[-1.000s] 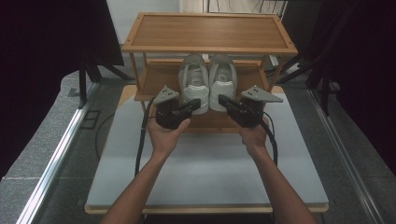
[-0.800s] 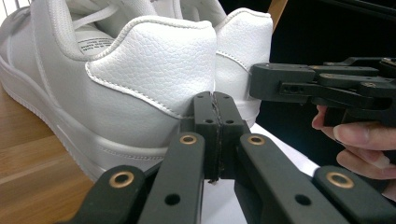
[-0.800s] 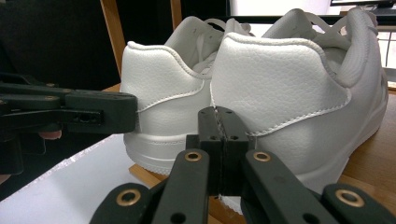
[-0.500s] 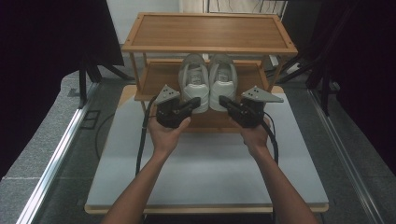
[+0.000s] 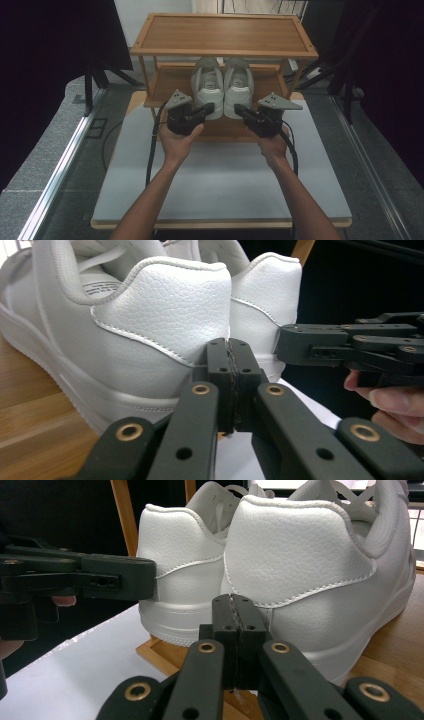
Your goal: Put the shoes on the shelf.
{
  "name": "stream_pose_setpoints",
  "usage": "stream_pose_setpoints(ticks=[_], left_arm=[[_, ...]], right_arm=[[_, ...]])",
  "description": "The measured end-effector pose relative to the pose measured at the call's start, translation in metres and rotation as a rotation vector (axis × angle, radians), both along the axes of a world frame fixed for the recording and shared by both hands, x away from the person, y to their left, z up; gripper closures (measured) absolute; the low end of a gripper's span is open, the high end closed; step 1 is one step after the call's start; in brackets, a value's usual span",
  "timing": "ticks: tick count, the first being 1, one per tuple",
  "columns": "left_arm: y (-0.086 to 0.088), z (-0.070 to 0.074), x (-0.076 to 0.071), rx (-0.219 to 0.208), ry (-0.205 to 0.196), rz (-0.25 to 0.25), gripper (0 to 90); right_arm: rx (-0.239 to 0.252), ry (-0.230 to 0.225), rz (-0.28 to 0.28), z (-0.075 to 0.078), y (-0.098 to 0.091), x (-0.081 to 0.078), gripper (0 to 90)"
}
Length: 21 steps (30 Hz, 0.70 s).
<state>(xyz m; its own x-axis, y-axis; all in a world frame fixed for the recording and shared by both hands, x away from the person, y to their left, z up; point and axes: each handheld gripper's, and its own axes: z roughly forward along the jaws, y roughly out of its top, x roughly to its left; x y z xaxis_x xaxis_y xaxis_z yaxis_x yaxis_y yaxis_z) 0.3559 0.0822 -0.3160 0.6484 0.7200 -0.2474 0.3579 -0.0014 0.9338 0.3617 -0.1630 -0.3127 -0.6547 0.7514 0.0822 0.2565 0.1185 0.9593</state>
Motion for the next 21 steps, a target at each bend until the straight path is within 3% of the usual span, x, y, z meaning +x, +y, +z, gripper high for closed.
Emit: stream_pose_setpoints(ticks=[6,7,10,11,17,21], left_arm=[[0.0,0.001,-0.003,0.002,-0.014,-0.04,70.1],[0.001,0.001,-0.005,-0.012,-0.017,-0.041,68.3],[0.004,0.001,-0.007,-0.025,-0.023,-0.044,62.7],[0.007,0.002,-0.01,-0.031,-0.026,-0.033,61.8],[0.014,0.003,-0.018,-0.054,-0.028,-0.014,57.7],[0.02,0.002,-0.024,-0.055,-0.033,-0.013,56.3]], right_arm=[[0.019,-0.008,-0.002,0.0,-0.001,-0.001,87.1],[0.032,-0.014,0.0,0.0,-0.002,-0.003,82.3],[0.042,-0.022,-0.001,0.0,-0.004,-0.005,79.0],[0.065,-0.024,0.004,0.001,-0.007,-0.008,74.0],[0.116,-0.025,0.005,-0.001,-0.017,-0.016,68.0],[0.116,-0.03,0.001,-0.002,-0.025,-0.022,65.1]])
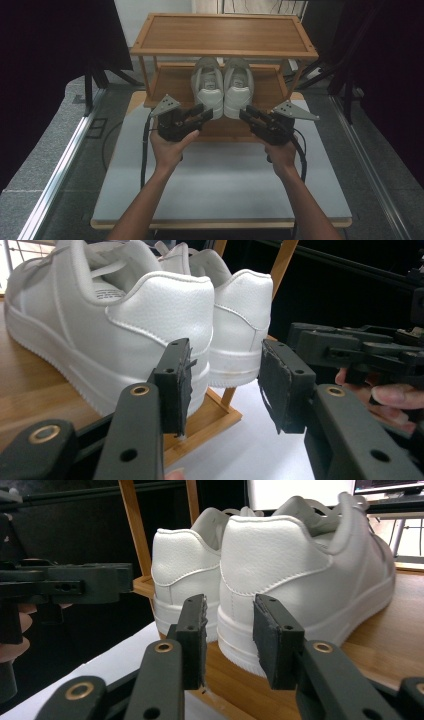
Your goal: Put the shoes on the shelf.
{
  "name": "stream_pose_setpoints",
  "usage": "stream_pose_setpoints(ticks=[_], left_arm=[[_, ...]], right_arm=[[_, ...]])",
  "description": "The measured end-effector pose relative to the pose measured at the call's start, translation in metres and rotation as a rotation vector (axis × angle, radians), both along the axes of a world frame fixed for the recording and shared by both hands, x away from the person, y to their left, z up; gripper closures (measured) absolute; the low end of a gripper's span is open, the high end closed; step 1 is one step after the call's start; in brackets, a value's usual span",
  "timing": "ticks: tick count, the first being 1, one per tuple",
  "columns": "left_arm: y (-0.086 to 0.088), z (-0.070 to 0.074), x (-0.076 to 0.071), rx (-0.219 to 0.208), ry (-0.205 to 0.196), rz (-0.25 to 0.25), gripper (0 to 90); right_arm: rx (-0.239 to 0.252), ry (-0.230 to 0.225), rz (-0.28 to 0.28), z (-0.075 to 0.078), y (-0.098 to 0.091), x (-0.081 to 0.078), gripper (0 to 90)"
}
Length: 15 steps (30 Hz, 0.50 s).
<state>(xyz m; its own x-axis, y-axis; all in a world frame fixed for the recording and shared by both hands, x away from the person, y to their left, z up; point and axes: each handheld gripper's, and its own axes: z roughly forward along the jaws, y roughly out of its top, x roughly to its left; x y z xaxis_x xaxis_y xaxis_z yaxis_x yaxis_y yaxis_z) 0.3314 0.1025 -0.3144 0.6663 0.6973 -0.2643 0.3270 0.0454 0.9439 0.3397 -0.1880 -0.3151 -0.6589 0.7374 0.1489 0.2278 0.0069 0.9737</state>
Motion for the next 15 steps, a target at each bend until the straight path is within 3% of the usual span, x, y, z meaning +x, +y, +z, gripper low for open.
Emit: stream_pose_setpoints(ticks=[5,15], left_arm=[[0.008,-0.007,-0.008,0.002,0.014,0.002,54.0],[0.023,-0.033,-0.028,0.031,0.059,0.026,51.1]], right_arm=[[0.01,-0.002,0.003,-0.002,-0.009,-0.008,63.1],[0.042,0.025,-0.016,-0.026,-0.041,-0.026,62.1]])
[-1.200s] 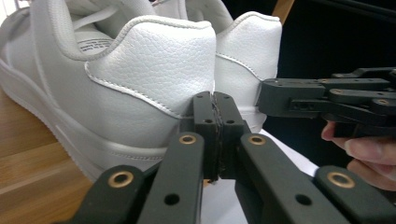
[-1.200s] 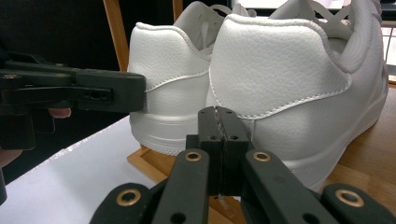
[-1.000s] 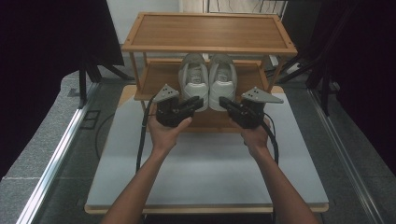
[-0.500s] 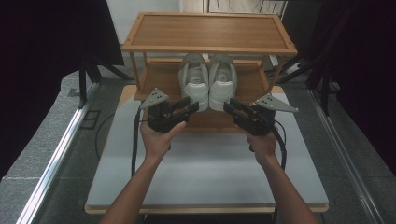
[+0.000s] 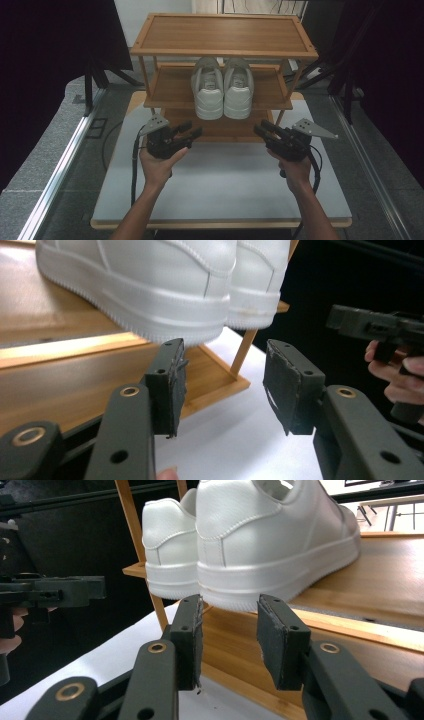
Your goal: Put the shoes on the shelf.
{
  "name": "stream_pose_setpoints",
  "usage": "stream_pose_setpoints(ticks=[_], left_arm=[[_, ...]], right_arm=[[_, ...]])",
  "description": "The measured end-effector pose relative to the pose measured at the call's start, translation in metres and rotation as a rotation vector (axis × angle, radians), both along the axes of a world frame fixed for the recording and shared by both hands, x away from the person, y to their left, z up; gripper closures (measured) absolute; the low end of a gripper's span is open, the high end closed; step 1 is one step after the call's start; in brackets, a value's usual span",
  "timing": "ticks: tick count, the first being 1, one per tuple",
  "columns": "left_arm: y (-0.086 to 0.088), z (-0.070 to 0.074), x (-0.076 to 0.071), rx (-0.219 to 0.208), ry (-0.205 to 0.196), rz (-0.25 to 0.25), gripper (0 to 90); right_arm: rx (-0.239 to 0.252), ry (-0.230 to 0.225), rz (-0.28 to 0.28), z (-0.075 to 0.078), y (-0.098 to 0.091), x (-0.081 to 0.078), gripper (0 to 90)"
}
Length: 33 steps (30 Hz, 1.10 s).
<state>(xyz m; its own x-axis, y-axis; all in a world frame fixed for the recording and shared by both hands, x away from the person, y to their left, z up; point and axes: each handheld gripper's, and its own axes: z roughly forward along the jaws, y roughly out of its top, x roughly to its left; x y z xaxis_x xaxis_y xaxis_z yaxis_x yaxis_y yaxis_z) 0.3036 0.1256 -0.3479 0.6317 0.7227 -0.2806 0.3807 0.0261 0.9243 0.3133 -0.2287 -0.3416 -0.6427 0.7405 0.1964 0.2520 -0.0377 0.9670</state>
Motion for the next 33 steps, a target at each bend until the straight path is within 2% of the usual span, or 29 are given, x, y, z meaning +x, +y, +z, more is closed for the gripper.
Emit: stream_pose_setpoints(ticks=[8,11,12,18,20,21,23,29,33], left_arm=[[0.007,-0.021,-0.015,0.014,0.031,-0.001,50.1],[0.015,-0.031,-0.021,0.011,0.046,0.008,49.7],[0.015,-0.031,-0.021,0.011,0.046,0.008,49.6],[0.026,-0.046,-0.026,0.024,0.067,0.024,48.6],[0.029,-0.053,-0.028,0.014,0.079,0.033,48.6],[0.031,-0.058,-0.027,0.024,0.104,0.03,48.6],[0.034,-0.061,-0.027,0.017,0.11,0.041,48.5],[0.041,-0.061,-0.03,-0.004,0.112,0.053,48.3],[0.043,-0.061,-0.029,-0.006,0.113,0.056,47.9]], right_arm=[[0.012,0.008,-0.016,-0.017,-0.018,-0.015,61.0],[0.022,0.017,-0.029,-0.031,-0.029,-0.025,60.5],[0.022,0.017,-0.029,-0.031,-0.029,-0.025,60.5],[-0.022,0.03,-0.059,-0.054,-0.043,-0.038,59.7],[-0.031,0.036,-0.062,-0.057,-0.044,-0.039,59.2],[-0.055,0.045,-0.066,-0.06,-0.046,-0.039,58.8],[-0.05,0.044,-0.068,-0.061,-0.048,-0.041,58.8],[-0.054,0.037,-0.063,-0.06,-0.048,-0.044,57.6],[-0.061,0.038,-0.068,-0.061,-0.048,-0.044,52.6]])
